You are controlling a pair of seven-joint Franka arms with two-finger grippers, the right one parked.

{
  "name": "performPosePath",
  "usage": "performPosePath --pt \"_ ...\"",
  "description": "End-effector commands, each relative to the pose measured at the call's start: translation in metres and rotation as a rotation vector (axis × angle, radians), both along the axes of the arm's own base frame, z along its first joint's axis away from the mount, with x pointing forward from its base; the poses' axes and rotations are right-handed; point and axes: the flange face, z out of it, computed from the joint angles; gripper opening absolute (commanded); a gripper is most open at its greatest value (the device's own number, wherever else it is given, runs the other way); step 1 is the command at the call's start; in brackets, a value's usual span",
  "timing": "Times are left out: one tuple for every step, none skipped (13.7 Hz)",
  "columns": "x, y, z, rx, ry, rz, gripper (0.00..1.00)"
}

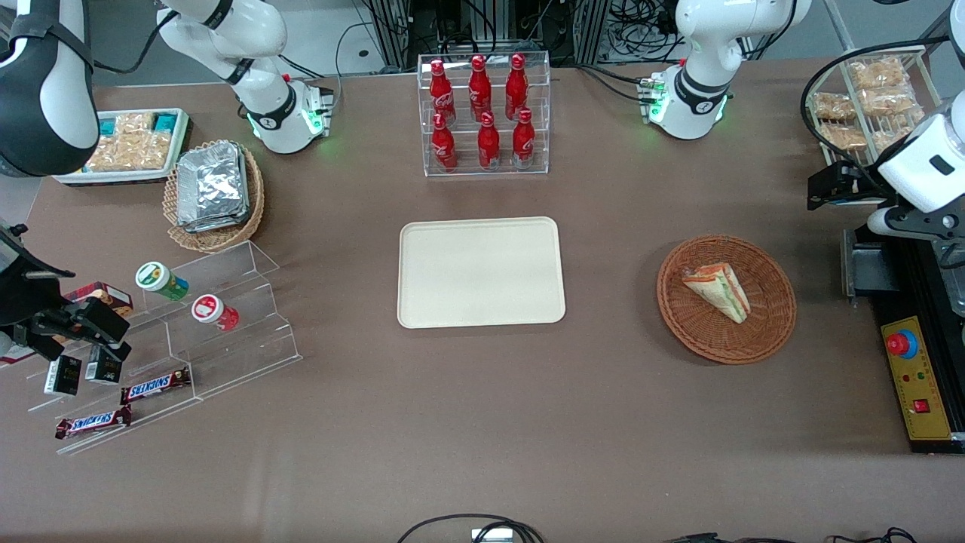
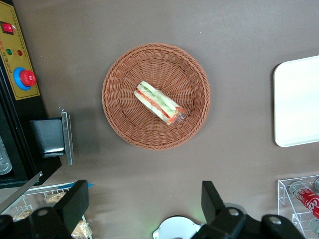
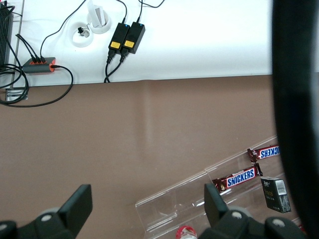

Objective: Place sandwich from basket to tray
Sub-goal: 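Move the left gripper over the wrapped sandwich in the wicker basket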

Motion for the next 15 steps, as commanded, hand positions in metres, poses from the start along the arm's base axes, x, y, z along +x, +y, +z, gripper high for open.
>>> performPosePath --pt "-0.003 0.002 0.001 -0.018 0.002 -0.009 1.0" --pt "-0.001 0.003 -0.002 -0.016 0.008 -0.006 1.0" --pt "0.003 0.003 -0.005 -0.014 0.011 -0.003 1.0" --pt "0.008 0.004 -0.014 -0.005 0.02 0.0 1.0" --pt "0.014 0.004 -0.026 -0.002 0.037 0.014 1.0" --pt "0.017 0.004 -0.035 0.008 0.051 0.07 1.0" --pt "0.019 0.004 -0.049 0.019 0.066 0.118 1.0" --pt "0.018 0.004 -0.069 0.025 0.07 0.143 1.0" --pt "0.017 0.003 -0.089 0.03 0.063 0.172 1.0" --pt "0.017 0.003 -0.106 0.036 0.055 0.208 1.0" --pt "0.015 0.003 -0.124 0.04 0.056 0.232 1.0" --pt "0.014 0.003 -0.138 0.043 0.054 0.249 1.0" --pt "0.012 0.003 -0.15 0.05 0.049 0.284 1.0" --pt "0.011 0.003 -0.16 0.055 0.048 0.313 1.0" --pt "0.009 0.003 -0.174 0.08 0.042 0.34 1.0"
